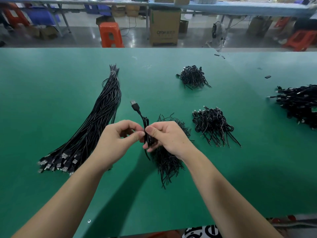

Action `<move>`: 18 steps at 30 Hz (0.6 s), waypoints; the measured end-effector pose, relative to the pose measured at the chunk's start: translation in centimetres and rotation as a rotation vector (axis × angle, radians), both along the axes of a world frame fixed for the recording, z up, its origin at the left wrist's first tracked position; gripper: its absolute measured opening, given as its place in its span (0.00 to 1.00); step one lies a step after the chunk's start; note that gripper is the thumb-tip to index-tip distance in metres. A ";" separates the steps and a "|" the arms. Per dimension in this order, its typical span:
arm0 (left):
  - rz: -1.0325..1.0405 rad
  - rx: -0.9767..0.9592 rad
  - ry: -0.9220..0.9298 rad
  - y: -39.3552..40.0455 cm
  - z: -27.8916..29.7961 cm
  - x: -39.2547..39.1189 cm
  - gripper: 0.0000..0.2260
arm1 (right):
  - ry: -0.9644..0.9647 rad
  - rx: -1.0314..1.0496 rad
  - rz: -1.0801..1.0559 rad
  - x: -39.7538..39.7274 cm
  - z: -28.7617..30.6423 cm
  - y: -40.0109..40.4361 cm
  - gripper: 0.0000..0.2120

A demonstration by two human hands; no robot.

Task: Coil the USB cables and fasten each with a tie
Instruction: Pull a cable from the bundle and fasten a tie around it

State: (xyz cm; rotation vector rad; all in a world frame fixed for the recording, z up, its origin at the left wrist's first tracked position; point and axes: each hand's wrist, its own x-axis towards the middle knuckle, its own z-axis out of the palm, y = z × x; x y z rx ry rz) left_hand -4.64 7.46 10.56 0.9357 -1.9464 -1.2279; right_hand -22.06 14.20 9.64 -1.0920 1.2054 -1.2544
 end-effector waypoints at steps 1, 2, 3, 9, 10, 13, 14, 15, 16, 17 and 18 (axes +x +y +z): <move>-0.017 0.044 0.030 0.1 -0.1 0.0 0.04 | 0.029 0.006 -0.011 -0.1 -0.1 0.0 0.08; -0.010 0.071 0.052 0.2 -0.2 -0.1 0.04 | 0.065 0.014 -0.022 -0.1 -0.3 0.0 0.08; 0.009 0.093 0.069 0.2 -0.2 -0.3 0.05 | 0.101 0.023 -0.031 -0.1 -0.5 0.0 0.07; 0.070 0.149 0.073 0.3 -0.3 -1.2 0.12 | 0.136 0.045 -0.044 0.0 -1.8 -0.3 0.07; 0.075 0.146 0.068 0.2 -0.3 -1.2 0.12 | 0.124 0.052 -0.031 0.0 -1.8 -0.3 0.09; 0.109 0.137 0.065 -0.1 -0.4 -1.5 0.11 | 0.068 0.068 0.028 0.2 -1.7 -0.1 0.08; 0.121 0.139 0.070 -0.2 -0.4 -1.6 0.11 | 0.043 0.074 0.043 0.2 -1.6 0.0 0.06; 0.127 0.140 0.070 -0.2 -0.4 -1.7 0.11 | 0.027 0.078 0.049 0.3 -1.5 0.1 0.06; 0.125 0.139 0.064 -0.2 -0.4 -1.8 0.11 | 0.022 0.082 0.047 0.2 -1.5 0.1 0.07; 0.117 0.137 0.056 -0.2 -0.5 -1.9 0.11 | 0.023 0.088 0.040 0.2 -1.5 0.0 0.07; 0.107 0.136 0.049 -0.3 -0.6 -1.9 0.11 | 0.026 0.094 0.029 0.1 -1.6 0.0 0.07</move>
